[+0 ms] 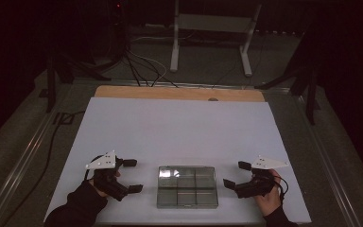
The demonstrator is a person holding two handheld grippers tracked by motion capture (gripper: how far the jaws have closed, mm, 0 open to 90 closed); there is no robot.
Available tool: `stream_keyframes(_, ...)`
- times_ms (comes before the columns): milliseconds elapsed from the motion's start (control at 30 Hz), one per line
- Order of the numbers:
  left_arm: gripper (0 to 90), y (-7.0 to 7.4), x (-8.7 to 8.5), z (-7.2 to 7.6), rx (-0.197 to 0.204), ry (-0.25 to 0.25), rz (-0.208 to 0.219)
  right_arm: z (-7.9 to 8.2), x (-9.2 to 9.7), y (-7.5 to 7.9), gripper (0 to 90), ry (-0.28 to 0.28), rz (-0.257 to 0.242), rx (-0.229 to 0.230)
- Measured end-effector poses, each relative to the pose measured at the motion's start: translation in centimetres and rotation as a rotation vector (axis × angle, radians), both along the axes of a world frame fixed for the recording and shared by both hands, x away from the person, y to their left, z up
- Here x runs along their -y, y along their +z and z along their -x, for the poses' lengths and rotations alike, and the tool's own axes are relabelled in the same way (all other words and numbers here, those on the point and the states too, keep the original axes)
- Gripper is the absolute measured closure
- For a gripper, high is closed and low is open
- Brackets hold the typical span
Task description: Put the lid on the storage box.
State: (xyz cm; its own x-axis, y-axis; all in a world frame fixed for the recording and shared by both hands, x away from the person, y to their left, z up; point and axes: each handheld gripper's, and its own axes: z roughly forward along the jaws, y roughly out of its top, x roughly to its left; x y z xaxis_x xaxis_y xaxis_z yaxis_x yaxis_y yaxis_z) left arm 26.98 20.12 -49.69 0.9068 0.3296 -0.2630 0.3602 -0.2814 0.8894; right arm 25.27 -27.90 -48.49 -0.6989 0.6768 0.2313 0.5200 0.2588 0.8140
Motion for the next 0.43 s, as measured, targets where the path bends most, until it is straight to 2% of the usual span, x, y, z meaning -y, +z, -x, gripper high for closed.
stream_keyframes(433, 0.6, 0.2, -0.05, -0.08, 0.008, 0.0, 0.002, -0.28, 0.54, -0.28, 0.0, -0.035, -0.009, 0.001)
